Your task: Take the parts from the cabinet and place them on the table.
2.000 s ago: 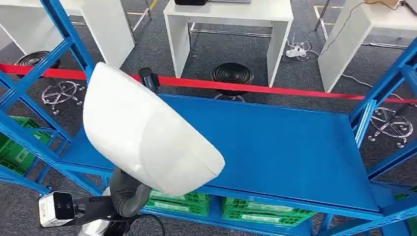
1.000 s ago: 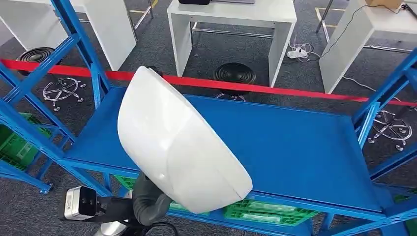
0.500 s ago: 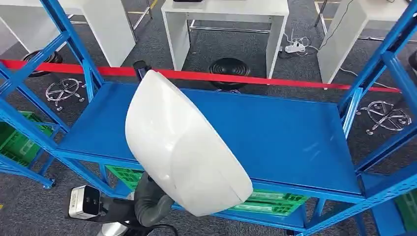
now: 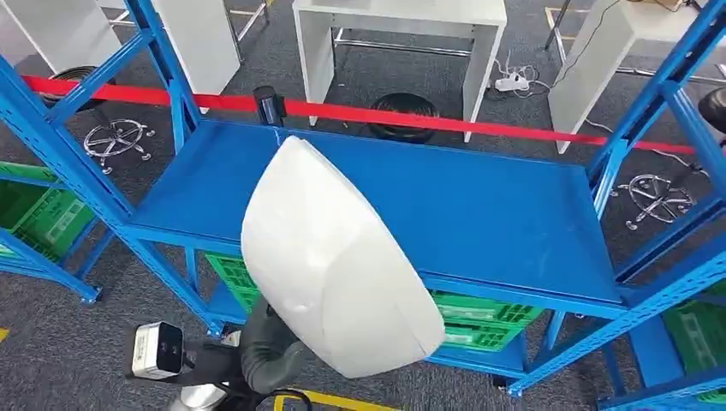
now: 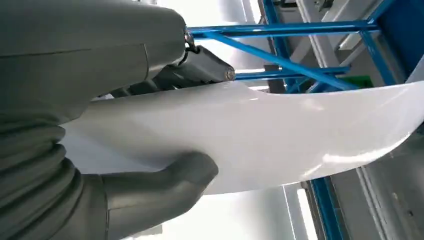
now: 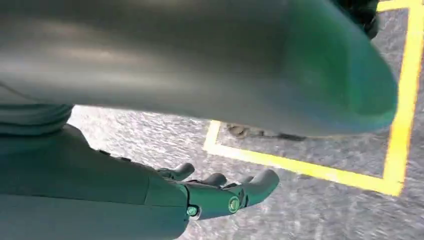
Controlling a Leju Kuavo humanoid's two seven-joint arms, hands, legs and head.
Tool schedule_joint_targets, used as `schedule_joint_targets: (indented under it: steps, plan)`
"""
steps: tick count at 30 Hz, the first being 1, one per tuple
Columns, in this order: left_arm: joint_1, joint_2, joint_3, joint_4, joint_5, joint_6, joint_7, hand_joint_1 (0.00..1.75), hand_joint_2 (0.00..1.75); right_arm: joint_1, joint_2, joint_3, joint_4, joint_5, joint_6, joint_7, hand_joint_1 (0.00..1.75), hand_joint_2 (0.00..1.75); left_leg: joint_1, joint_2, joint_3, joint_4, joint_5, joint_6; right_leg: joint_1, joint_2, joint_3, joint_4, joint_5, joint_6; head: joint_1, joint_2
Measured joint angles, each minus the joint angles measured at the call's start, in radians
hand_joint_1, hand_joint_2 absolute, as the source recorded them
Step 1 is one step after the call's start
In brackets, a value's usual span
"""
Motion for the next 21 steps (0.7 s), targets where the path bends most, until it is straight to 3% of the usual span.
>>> schedule_joint_targets:
  steps: [1,2,3,4,5,7,8,9,11,12,13,14,15,16,17,18,19,21]
  plan:
    - [-0.003,0.0,0.0,0.002,-0.007,-0.001,0.003,1.75,1.75,-0.001,0.0,-0.003,0.0,0.001,0.001,0.0,0.0,0.0,0.003,0.0,-0.015,0.007,0.007,-0.005,-0.002,-0.001,0.064,-0.08,0.028,0.002,0.0,0.0]
    - [-0.007,0.0,0.0,0.001,-0.012,-0.001,0.005,1.75,1.75,-0.002,0.001,-0.003,0.0,0.002,0.003,0.0,0.0,0.0,0.004,0.0,-0.026,0.017,0.013,-0.011,-0.006,-0.002,0.14,-0.179,0.027,0.005,0.001,0.0]
    - [-0.01,0.0,0.0,0.0,-0.014,-0.001,0.005,1.75,1.75,-0.006,0.002,-0.003,0.0,0.003,0.005,-0.001,0.0,0.0,-0.001,0.001,-0.036,0.024,0.018,-0.018,-0.002,-0.001,0.182,-0.252,-0.022,0.0,0.003,0.0]
    - [-0.013,0.0,0.0,0.002,-0.018,-0.001,0.007,1.75,1.75,-0.006,0.002,-0.004,0.0,0.003,0.005,-0.003,0.0,0.0,-0.001,0.001,-0.032,0.025,0.023,-0.025,0.005,0.006,0.167,-0.233,-0.003,-0.024,0.002,0.0]
    - [-0.017,0.0,-0.001,0.001,-0.02,-0.001,0.007,1.75,1.75,-0.005,0.002,-0.004,0.0,0.003,0.005,-0.003,0.0,0.0,-0.002,0.001,-0.033,0.027,0.027,-0.029,0.002,0.005,0.17,-0.243,-0.011,-0.028,0.003,0.0]
    - [-0.018,0.0,-0.002,0.002,-0.021,-0.001,0.007,1.75,1.75,-0.004,0.002,-0.005,0.0,0.004,0.005,-0.002,0.0,0.0,0.0,0.0,-0.035,0.017,0.047,-0.044,0.004,0.004,0.155,-0.244,0.006,-0.045,0.0,0.0]
    - [-0.018,0.003,-0.002,0.002,-0.021,0.001,0.006,1.75,1.75,-0.007,0.004,-0.005,0.0,0.005,0.005,-0.002,0.0,0.0,0.004,-0.002,-0.045,0.026,0.036,-0.05,0.0,-0.001,0.144,-0.245,0.02,-0.054,0.002,0.0]
    - [-0.019,0.005,-0.003,0.001,-0.021,0.005,0.006,1.75,1.75,-0.009,0.004,-0.005,0.0,0.009,0.003,0.004,0.0,0.0,0.004,-0.005,-0.06,0.057,-0.019,-0.055,0.0,-0.001,0.131,-0.247,0.031,-0.06,-0.003,0.0]
    - [-0.022,0.01,-0.003,0.003,-0.021,0.008,0.003,1.75,1.75,-0.009,0.003,-0.005,0.0,0.011,-0.001,0.012,0.0,0.0,0.006,-0.005,-0.094,0.189,-0.14,-0.064,0.001,-0.002,0.103,-0.246,0.053,-0.063,-0.009,0.0]
    - [-0.024,0.013,-0.004,0.006,-0.018,0.008,0.003,1.75,1.75,-0.008,0.003,-0.005,0.0,0.012,-0.001,0.016,0.0,0.0,0.006,-0.006,-0.108,0.259,-0.177,-0.066,0.001,-0.002,0.089,-0.246,0.065,-0.063,-0.01,0.0]
    - [-0.027,0.015,-0.005,0.01,-0.015,0.008,0.001,1.75,1.75,-0.008,0.003,-0.005,0.0,0.012,-0.001,0.019,0.0,0.0,0.006,-0.006,-0.113,0.315,-0.19,-0.067,0.002,-0.003,0.072,-0.244,0.076,-0.063,-0.011,0.0]
    - [-0.031,0.016,-0.007,0.014,-0.013,0.008,0.0,1.75,1.75,-0.008,0.003,-0.005,0.0,0.011,-0.001,0.025,0.0,0.0,0.006,-0.006,-0.099,0.326,-0.172,-0.065,0.003,-0.003,0.056,-0.243,0.088,-0.061,-0.012,0.0]
    - [-0.035,0.016,-0.01,0.018,-0.012,0.008,0.0,1.75,1.75,-0.007,0.003,-0.006,0.0,0.011,-0.001,0.027,0.0,0.0,0.006,-0.006,-0.065,0.299,-0.141,-0.061,0.004,-0.003,0.043,-0.243,0.098,-0.059,-0.013,0.0]
    - [-0.041,0.016,-0.011,0.021,-0.012,0.008,-0.001,1.75,1.75,-0.007,0.003,-0.007,0.0,0.011,0.0,0.03,0.0,0.0,0.006,-0.006,-0.014,0.237,-0.108,-0.056,0.004,-0.003,0.031,-0.243,0.106,-0.057,-0.013,0.0]
    - [-0.05,0.016,-0.014,0.024,-0.012,0.008,-0.002,1.75,1.75,-0.007,0.003,-0.007,0.0,0.014,0.002,0.032,0.0,0.0,0.005,-0.007,0.056,0.143,-0.089,-0.048,0.005,-0.002,0.021,-0.243,0.116,-0.054,-0.014,0.0]
    - [-0.058,0.016,-0.017,0.024,-0.012,0.008,-0.002,1.75,1.75,-0.007,0.004,-0.007,0.0,0.017,0.005,0.033,0.0,0.0,0.002,-0.008,0.129,0.044,-0.111,-0.039,0.004,-0.001,0.021,-0.241,0.123,-0.049,-0.015,0.0]
    - [-0.065,0.015,-0.02,0.026,-0.012,0.008,-0.003,1.75,1.75,-0.006,0.004,-0.007,0.0,0.021,0.007,0.034,0.0,0.0,-0.004,-0.008,0.157,-0.01,-0.132,-0.036,0.007,-0.001,0.017,-0.24,0.131,-0.042,-0.015,0.0]
    - [-0.071,0.017,-0.023,0.029,-0.016,0.008,-0.005,1.75,1.75,-0.007,0.004,-0.007,0.0,0.024,0.015,0.037,0.0,0.0,-0.007,-0.009,0.142,-0.006,-0.128,-0.022,0.002,-0.005,0.023,-0.247,0.143,-0.028,-0.017,0.0]
